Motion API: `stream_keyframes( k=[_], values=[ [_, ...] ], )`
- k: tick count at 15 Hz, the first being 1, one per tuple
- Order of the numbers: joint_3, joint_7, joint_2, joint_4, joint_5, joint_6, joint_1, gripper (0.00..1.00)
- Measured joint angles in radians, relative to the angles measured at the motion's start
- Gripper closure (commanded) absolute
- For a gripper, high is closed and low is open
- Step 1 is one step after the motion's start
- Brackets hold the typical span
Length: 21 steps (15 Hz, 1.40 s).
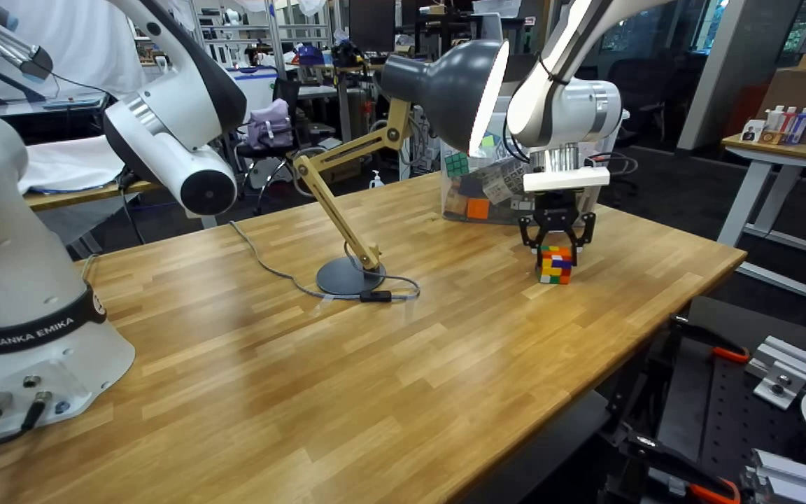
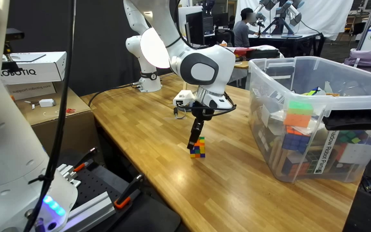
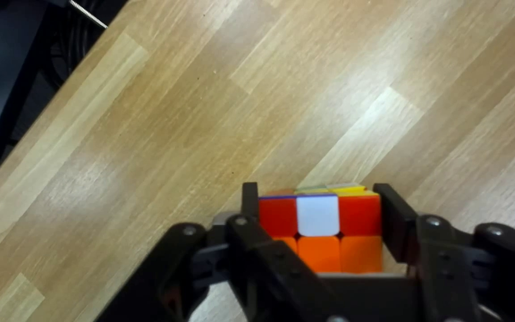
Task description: Put the Rubik's cube in the storage box then switch the desk lamp off and on
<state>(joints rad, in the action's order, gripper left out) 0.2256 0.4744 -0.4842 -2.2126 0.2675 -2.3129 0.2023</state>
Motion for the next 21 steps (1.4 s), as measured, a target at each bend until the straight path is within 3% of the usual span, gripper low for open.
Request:
stream_keyframes(
  k=[10, 18, 21],
  values=[
    [0.012, -0.003, 0.034, -0.001, -0.021, -0.005, -0.006, 0.61],
    [0.033, 0.001, 0.184, -0.073, -0.096, -0.028, -0.028, 0.61],
    [0.048, 0.045, 0.253, -0.106, -0.176, -0.092, -0.035, 0.61]
  ],
)
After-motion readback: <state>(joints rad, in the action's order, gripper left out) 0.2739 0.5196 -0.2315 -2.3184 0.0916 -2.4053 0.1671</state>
